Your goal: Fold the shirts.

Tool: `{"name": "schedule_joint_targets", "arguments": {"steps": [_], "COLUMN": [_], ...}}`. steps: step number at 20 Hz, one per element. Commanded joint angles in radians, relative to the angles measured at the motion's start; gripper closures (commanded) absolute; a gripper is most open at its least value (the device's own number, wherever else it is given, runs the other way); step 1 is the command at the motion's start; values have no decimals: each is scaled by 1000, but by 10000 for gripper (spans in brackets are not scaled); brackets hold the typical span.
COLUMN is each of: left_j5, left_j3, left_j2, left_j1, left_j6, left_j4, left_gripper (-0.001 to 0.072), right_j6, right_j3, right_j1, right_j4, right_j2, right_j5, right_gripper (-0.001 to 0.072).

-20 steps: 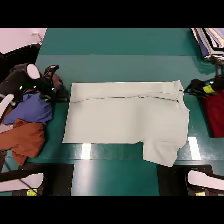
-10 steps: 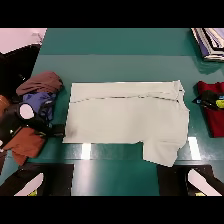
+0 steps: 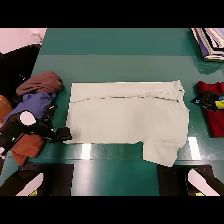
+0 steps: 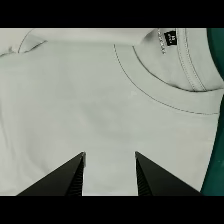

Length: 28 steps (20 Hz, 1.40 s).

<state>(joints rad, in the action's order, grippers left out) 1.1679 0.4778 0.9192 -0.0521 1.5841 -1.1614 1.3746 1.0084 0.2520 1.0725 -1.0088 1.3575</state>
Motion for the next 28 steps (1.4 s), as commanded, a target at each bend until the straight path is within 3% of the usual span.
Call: {"name": "schedule_joint_targets", "arguments": {"steps": [1, 5, 8, 14, 22, 24, 26, 27, 28], "left_j5": [-11, -6, 9, -27, -28, -32, -31, -19, 5], "left_j3": [-27, 40, 124, 158, 158, 158, 158, 158, 158], "left_j2": [-2, -5, -6, -6, -6, -6, -6, -6, -6], "left_j1": [0, 0, 0, 0, 0, 0, 0, 0, 0], "left_j6": [-14, -13, -14, -14, -14, -14, -15, -21, -21], "left_j4": [17, 17, 18, 18, 18, 17, 11, 9, 3], "left_gripper": [681, 686, 686, 686, 686, 686, 686, 687, 687], "right_j6": [0, 0, 1, 0, 5, 5, 3, 3, -12], "right_j3": [0, -7, -146, -491, -506, -491, -473, -460, -445], "right_j1": [1, 1, 62, 153, 16, -2, -19, -26, -37], "right_j4": [-4, 126, 209, 151, 124, 125, 126, 126, 126], "right_j2": [1, 2, 41, 69, 69, 69, 69, 69, 70], "right_j5": [8, 85, 145, 176, 84, 72, 61, 61, 74], "right_gripper": [341, 341, 331, 321, 341, 433, 649, 699, 699]}}
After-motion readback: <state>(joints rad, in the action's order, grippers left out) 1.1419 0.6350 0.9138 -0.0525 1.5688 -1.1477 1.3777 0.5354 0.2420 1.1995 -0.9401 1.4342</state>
